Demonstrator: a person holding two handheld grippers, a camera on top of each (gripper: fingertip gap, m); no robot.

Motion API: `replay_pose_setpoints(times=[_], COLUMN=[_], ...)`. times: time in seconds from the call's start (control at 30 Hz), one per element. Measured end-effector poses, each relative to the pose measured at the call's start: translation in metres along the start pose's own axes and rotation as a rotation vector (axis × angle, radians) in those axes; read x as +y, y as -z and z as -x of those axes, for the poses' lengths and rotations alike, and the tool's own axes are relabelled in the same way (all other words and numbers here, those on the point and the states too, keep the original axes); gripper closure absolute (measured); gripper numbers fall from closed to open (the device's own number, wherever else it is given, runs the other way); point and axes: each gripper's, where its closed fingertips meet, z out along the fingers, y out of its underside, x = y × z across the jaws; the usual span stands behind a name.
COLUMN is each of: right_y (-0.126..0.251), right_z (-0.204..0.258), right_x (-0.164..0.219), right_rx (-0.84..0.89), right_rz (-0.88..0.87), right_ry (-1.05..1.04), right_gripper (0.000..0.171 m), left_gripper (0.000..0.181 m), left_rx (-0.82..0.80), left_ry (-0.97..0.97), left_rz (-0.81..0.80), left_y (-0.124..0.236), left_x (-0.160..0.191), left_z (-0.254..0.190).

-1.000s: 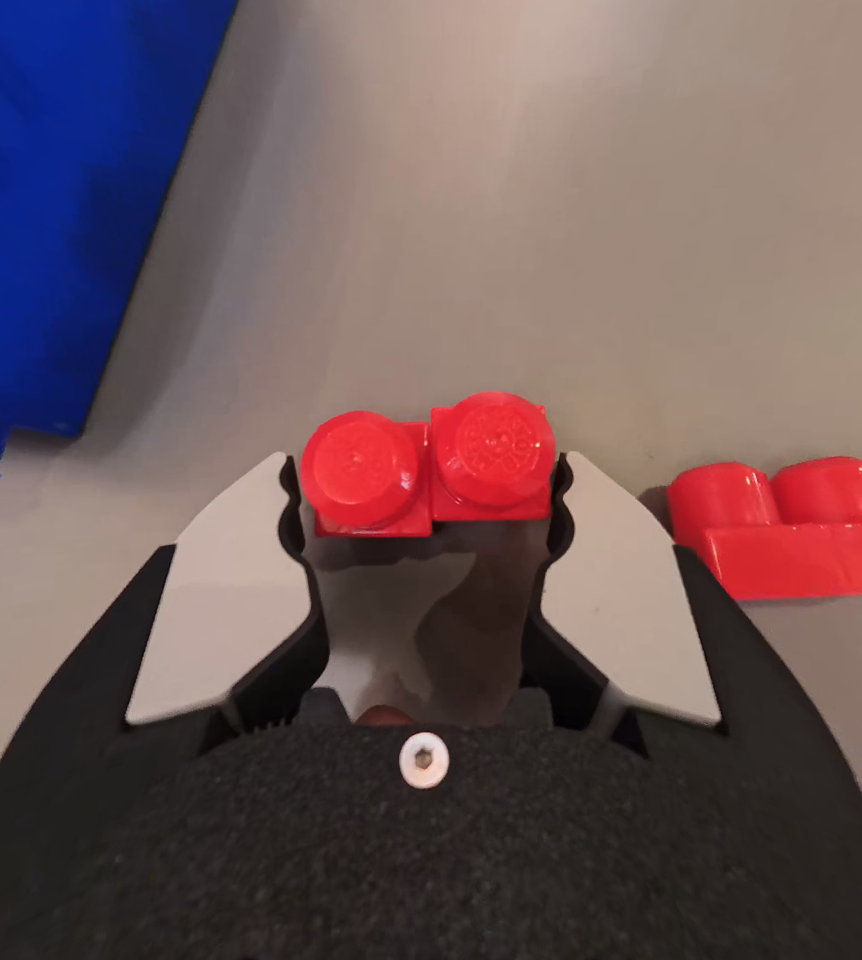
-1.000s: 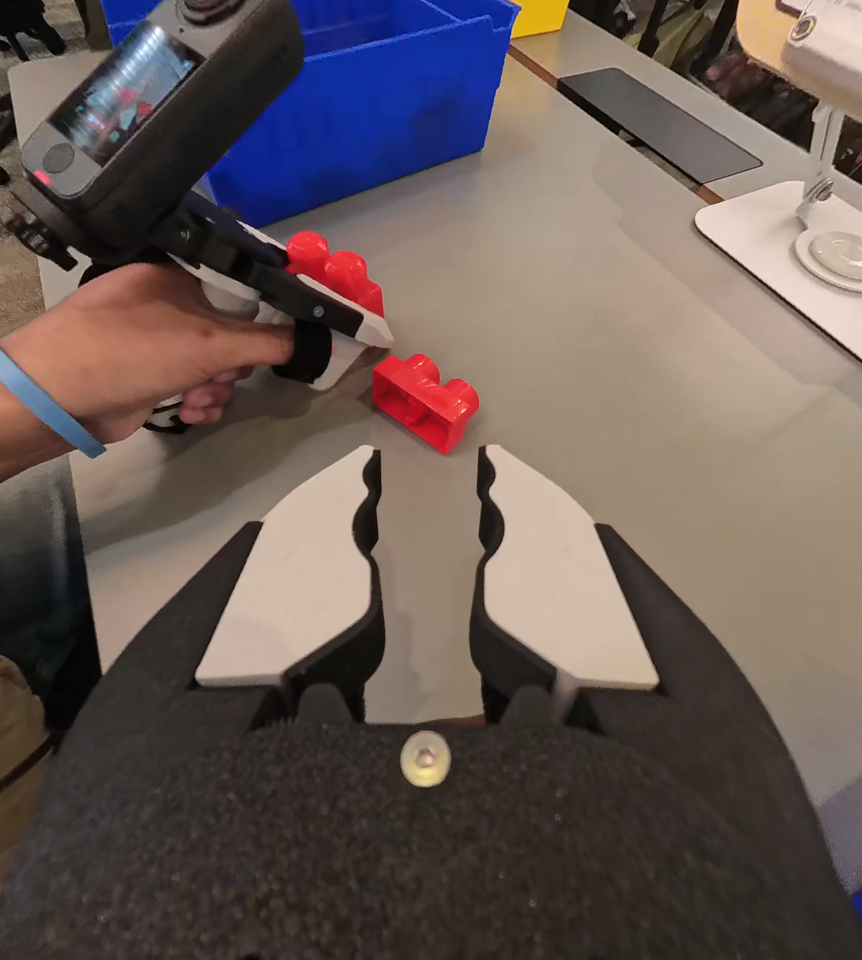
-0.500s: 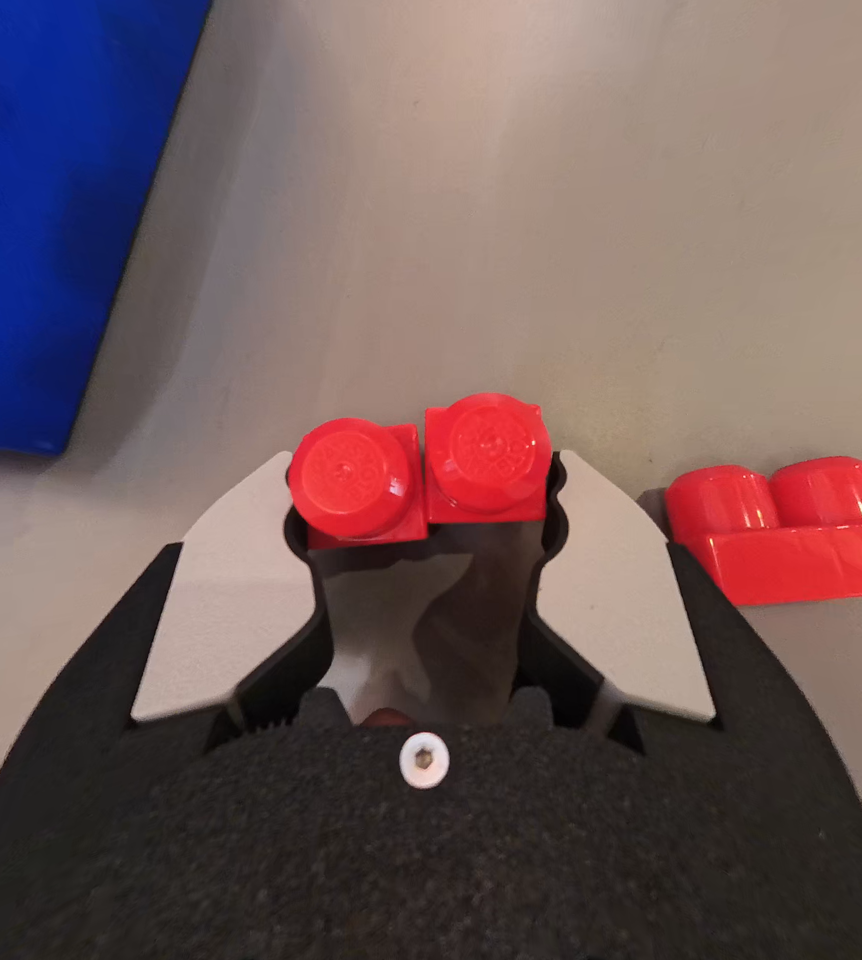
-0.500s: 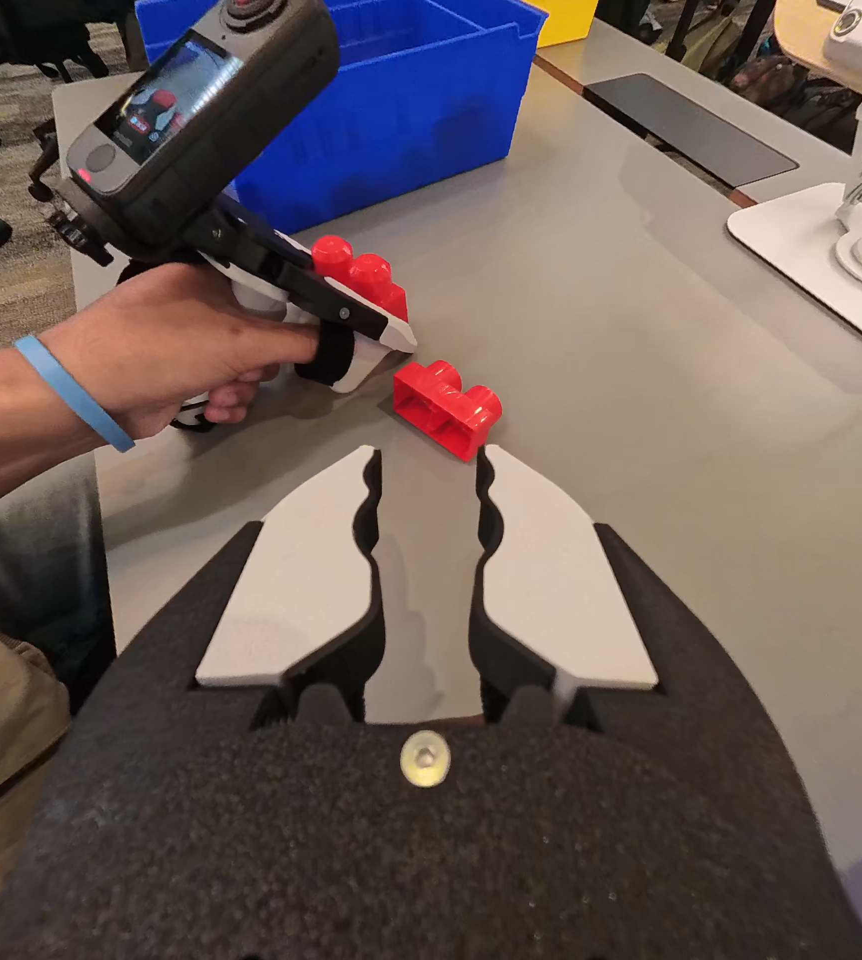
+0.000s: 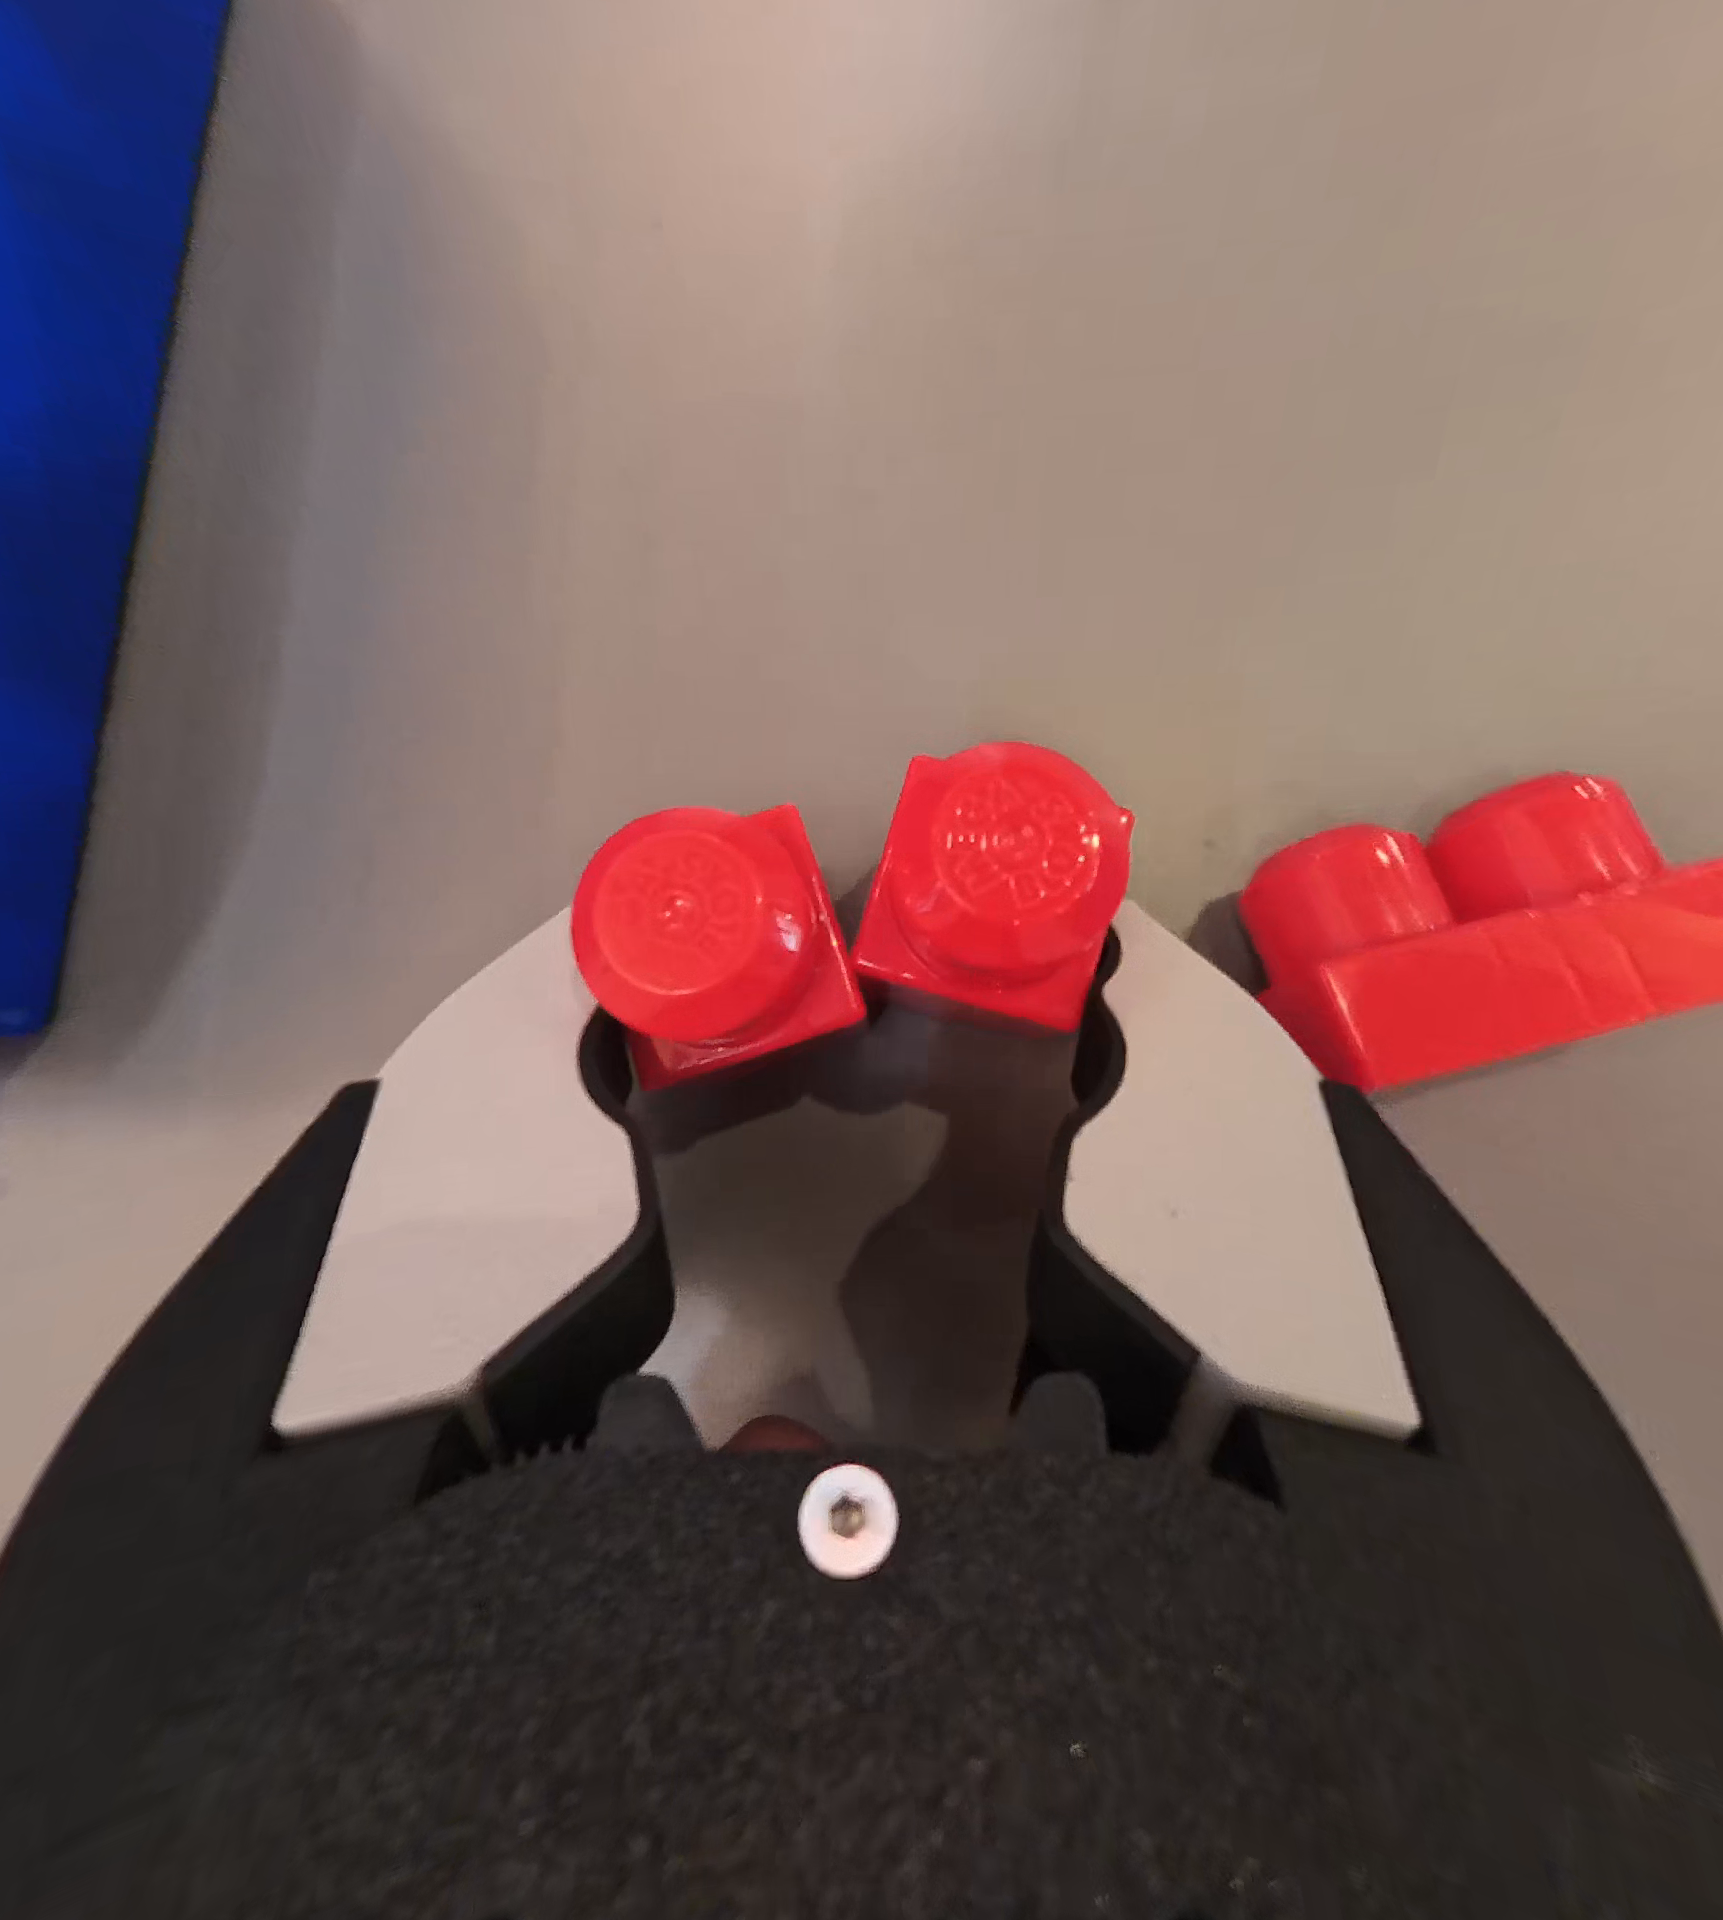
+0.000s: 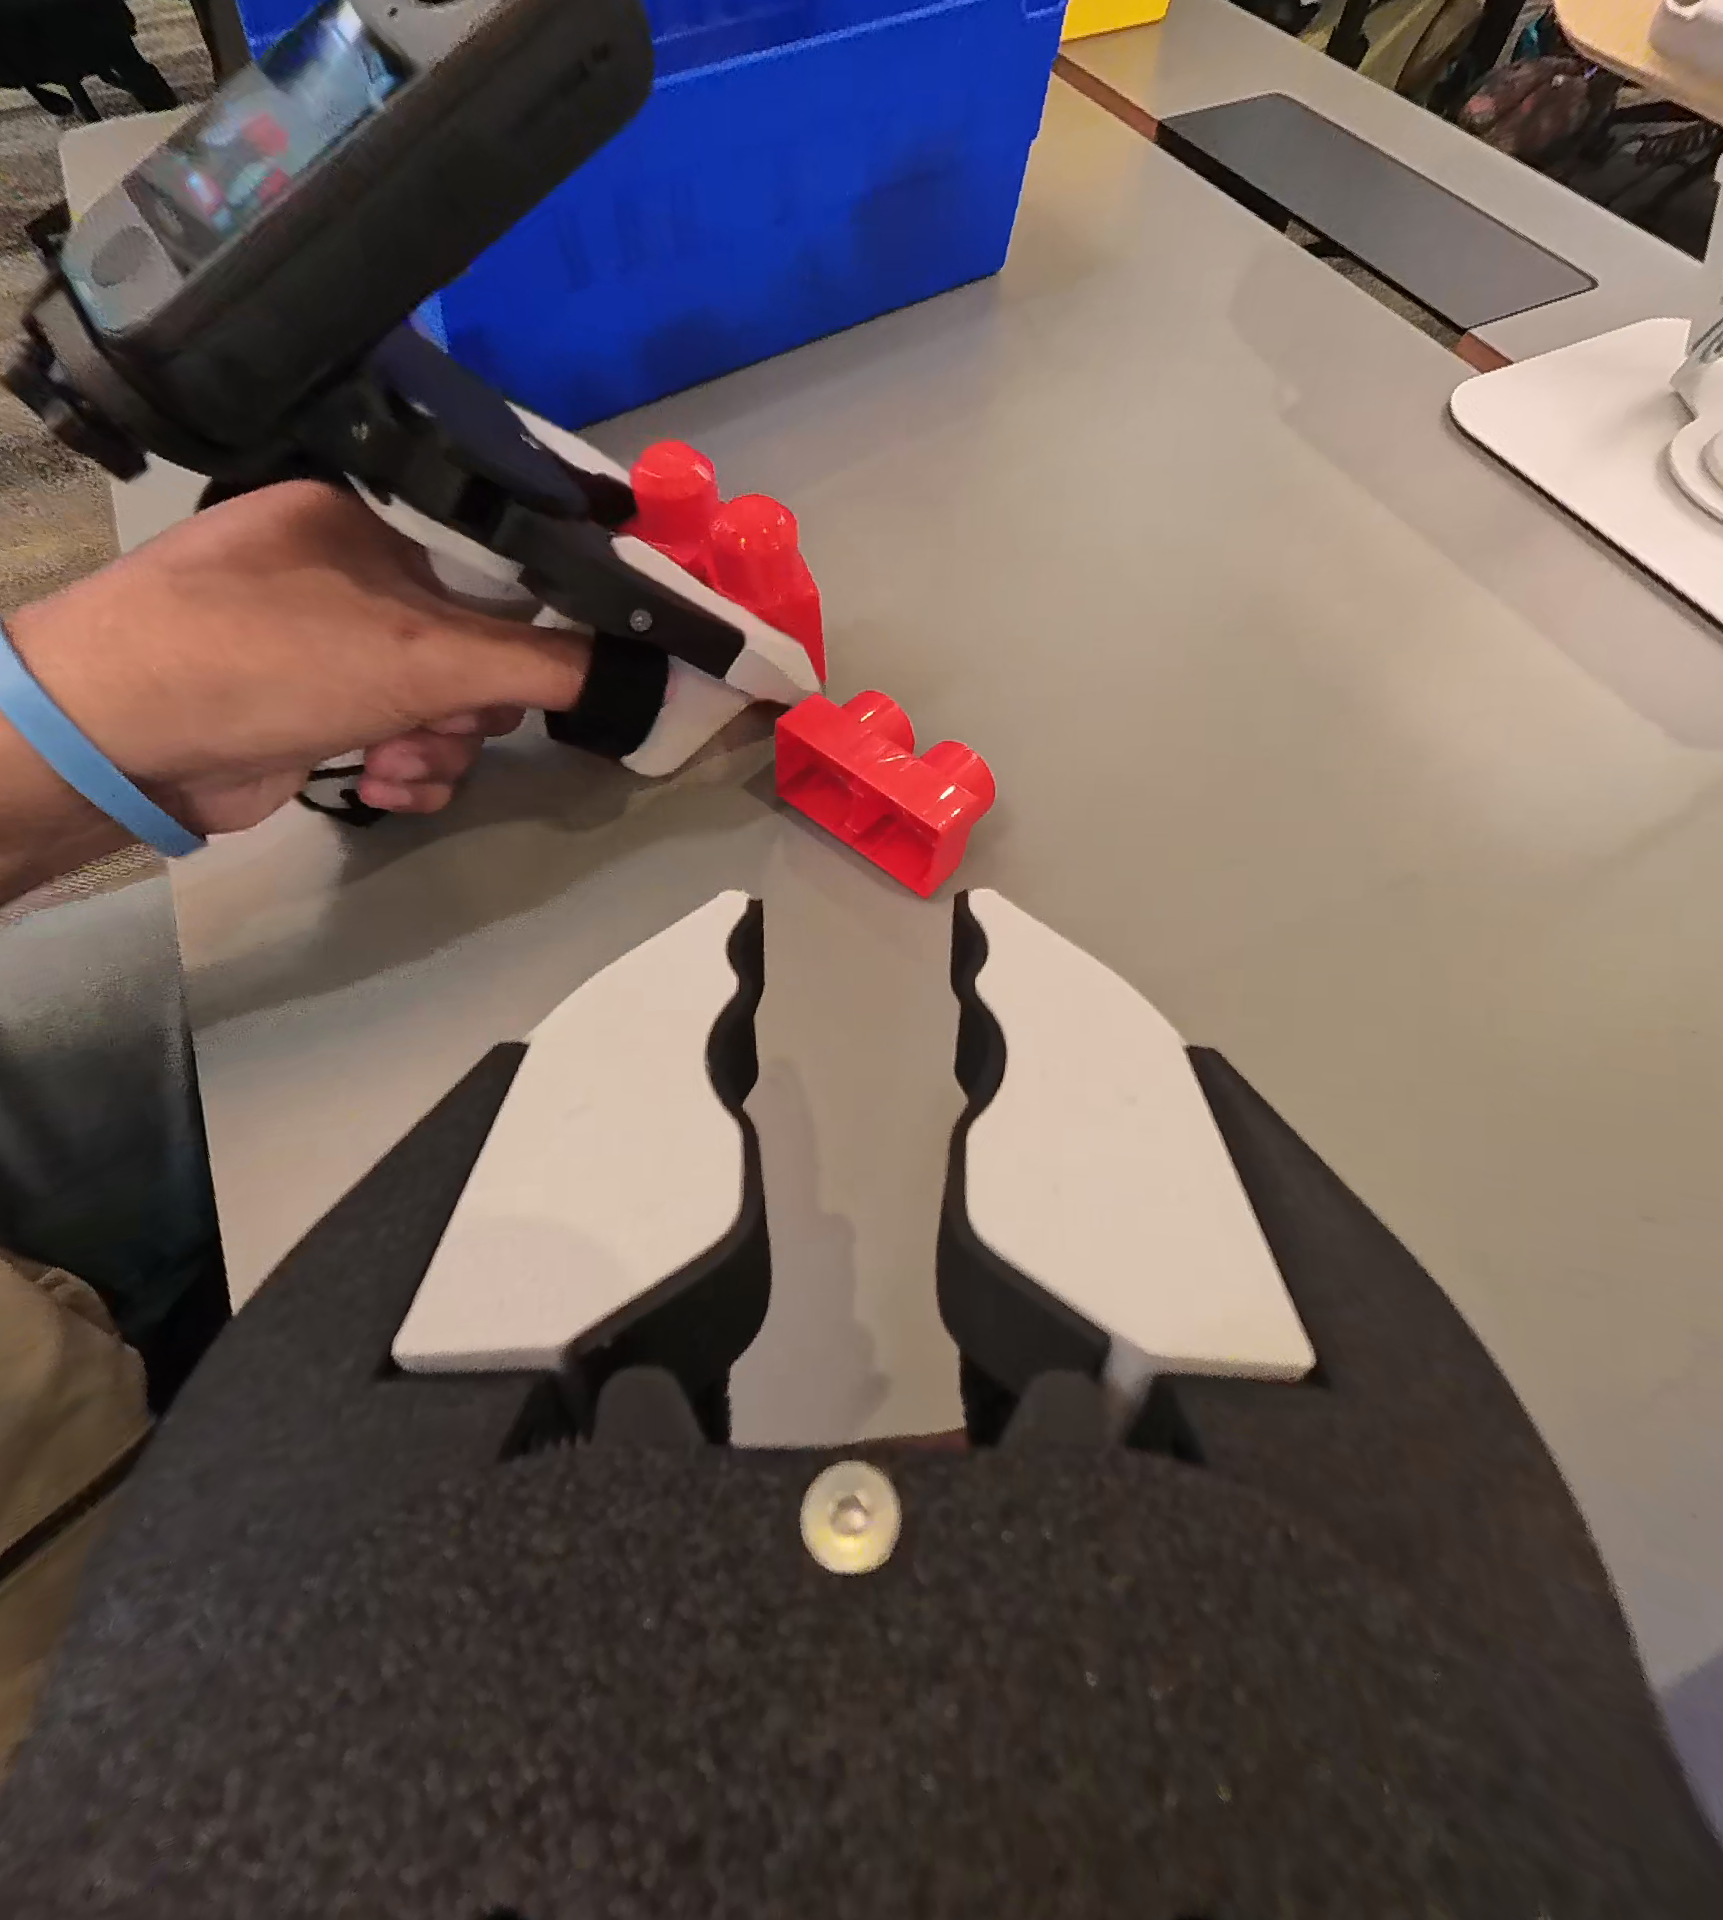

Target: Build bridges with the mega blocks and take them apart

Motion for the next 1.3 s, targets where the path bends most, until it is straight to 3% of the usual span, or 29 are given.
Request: replay_pose_setpoints(times=[0.4,0.63,0.93,1.1,1.3], right_y=[0.003,-0.015,-0.013,-0.003,0.014], right_z=[-0.001,0.011,0.044,0.052,0.057], right_x=[0.011,0.019,0.016,0.011,-0.004], right_rx=[0.048,0.036,0.081,0.164,0.178], right_rz=[0.073,0.112,0.125,0.168,0.124], right_ry=[-0.021,-0.034,-0.037,0.059,0.070], right_gripper=[0.139,0.136,0.134,0.134,0.135], left_gripper=[0.097,0.097,0.097,0.097,0.097], left_rx=[0.431,0.661,0.934,1.014,0.849], left_ry=[-0.436,-0.746,-0.869,-0.865,-0.783], left_rz=[0.002,-0.045,-0.098,-0.121,0.000], left_y=[0.054,0.074,0.109,0.126,0.087], left_x=[0.029,0.050,0.063,0.070,0.078], left_z=[-0.021,-0.016,0.011,0.019,0.029])
